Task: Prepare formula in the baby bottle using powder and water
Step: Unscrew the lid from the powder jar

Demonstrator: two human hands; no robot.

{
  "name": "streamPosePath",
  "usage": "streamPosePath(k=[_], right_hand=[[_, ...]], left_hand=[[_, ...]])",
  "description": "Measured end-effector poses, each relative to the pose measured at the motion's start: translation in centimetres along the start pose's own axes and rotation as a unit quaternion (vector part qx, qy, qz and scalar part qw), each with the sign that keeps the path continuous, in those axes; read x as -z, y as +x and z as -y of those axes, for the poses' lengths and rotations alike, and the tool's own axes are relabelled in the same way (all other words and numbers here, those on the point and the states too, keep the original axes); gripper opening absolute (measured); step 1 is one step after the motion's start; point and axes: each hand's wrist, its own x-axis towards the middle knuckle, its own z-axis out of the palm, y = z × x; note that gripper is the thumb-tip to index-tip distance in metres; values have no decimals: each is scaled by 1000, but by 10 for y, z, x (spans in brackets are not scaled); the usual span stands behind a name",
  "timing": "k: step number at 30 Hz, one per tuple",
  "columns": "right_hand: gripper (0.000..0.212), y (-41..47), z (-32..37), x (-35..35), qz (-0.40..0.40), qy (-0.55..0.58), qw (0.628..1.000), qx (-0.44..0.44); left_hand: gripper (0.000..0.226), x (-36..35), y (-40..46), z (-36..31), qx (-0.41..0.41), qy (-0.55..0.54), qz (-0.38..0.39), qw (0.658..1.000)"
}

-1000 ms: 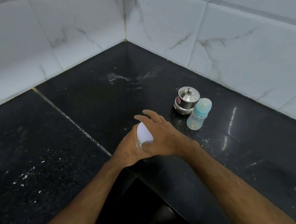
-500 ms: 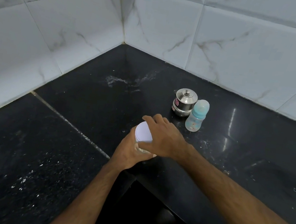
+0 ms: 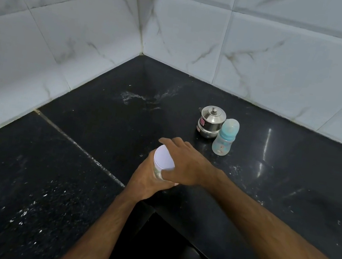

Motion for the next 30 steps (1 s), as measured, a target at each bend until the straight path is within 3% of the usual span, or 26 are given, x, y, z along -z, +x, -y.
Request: streamPosePath(k=[3,8,13,16,18,22,26,28,30], right_hand=[[95,0,-3,2,21,43,999,13],[88,3,-2,-5,-49,-54,997,-18],[83,4,-5,3,24,35,999,11],[90,4,-7,3,43,52,998,20],[91,5,-6,0,8,-2,1000,2],[81,8,-2,-4,-30,-56,998,9],[85,7,-4,2,40,37,998,40],[91,6,-5,2,25,30,999,31],[92,7,-5,0,-14,-23,1000,7]], left_hand=[[103,1,-1,2,24,-3,6,1000],[108,0,4,2,46,23,13,999],[97,-7,13,-7,80,142,45,986],[104,-6,8,-1,69,51,28,996],[110,-1,2,0,48,5,11,999],[103,-4,6,-4,45,50,33,997],[87,0,-3,2,154,128,-98,975],[102,-8,4,12,71,51,-32,996],[111,-4,4,3,52,2,32,998]])
